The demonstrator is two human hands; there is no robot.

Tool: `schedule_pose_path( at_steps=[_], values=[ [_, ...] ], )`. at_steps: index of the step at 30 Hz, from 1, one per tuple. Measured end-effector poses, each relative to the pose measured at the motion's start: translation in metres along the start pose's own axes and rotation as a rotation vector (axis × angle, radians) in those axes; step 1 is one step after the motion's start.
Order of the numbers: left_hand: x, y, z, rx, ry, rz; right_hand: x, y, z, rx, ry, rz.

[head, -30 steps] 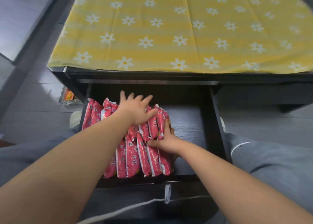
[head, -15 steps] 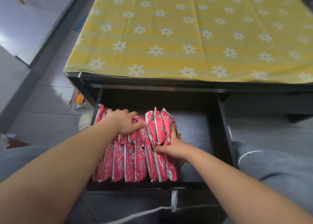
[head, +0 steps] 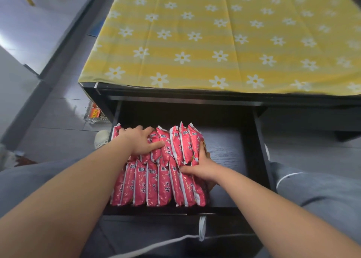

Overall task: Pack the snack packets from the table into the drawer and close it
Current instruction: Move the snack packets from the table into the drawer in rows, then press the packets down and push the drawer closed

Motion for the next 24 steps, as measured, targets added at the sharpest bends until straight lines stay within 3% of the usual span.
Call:
schedule_pose_path(
  at_steps=[7,15,19,24],
  values=[
    [-0.005,0.004,0.010,-0.181,0.048,0.026,0.001,0.000,0.003,-0.020,0.005,-0.012],
    [-0.020,0.003,0.046,-0.285,0.164,-0.016,0.006,-0.008,0.035,-0.118,-0.223,0.395],
    [-0.032,0.009,0.073,-0.167,0.260,-0.089,0.004,-0.016,0.063,-0.068,-0.357,0.692],
    [-0.039,0.032,0.104,0.064,0.379,-0.165,0.000,-0.016,0.094,0.029,-0.387,0.841]
  ],
)
Point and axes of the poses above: each hand's wrist, its own z-axis away from the middle knuckle, its own y-axis out of the palm, x = y × z, the point moved 2 cm from there along -z, towards the middle knuckle, and after that the axes turned 1 degree about -z, right-handed, at the moved point
